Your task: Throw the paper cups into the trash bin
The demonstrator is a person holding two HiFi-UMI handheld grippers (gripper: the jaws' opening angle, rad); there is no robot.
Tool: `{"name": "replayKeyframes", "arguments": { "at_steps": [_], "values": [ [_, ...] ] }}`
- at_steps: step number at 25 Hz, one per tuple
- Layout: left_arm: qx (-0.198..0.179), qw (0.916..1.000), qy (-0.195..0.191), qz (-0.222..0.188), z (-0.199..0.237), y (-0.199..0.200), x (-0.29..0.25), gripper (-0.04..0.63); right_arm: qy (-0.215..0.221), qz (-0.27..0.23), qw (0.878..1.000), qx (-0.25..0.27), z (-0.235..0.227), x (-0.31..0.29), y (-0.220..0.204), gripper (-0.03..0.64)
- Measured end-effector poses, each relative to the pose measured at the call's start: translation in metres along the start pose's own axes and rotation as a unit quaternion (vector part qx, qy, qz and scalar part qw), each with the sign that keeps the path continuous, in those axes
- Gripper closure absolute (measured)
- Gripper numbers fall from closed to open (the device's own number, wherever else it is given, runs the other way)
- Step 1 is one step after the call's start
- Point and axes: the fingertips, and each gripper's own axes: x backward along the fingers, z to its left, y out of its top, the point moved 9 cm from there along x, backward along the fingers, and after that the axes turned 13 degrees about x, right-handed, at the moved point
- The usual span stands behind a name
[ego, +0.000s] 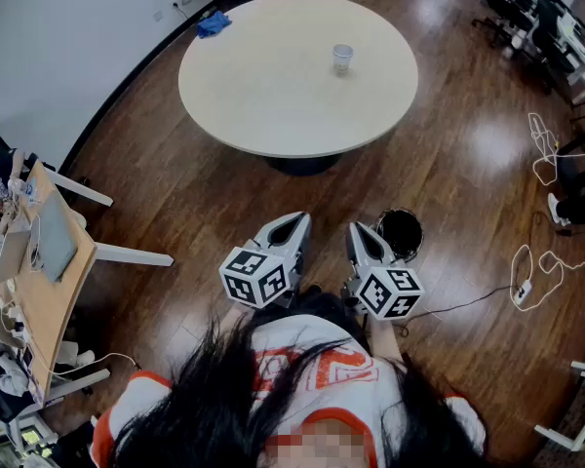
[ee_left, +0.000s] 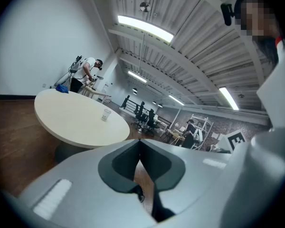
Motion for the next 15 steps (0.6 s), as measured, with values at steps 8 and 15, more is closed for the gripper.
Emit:
{"name": "replayKeyframes", "arguments": {
  "at_steps": [8, 15],
  "values": [
    [-0.002, 1.0, -0.003, -0.006, 0.027, 0.033, -0.031, 0.595, -0.011, -0.005, 1.0, -0.001, -0.018, -0.04, 0.016, 0.615],
    [-0.015, 0.9997, -0.019, -0.001, 0.052, 0.082, -0.074, 0.595, -0.016, -0.008, 1.0, -0.001, -0.032, -0.09, 0.045, 0.615]
  ]
}}
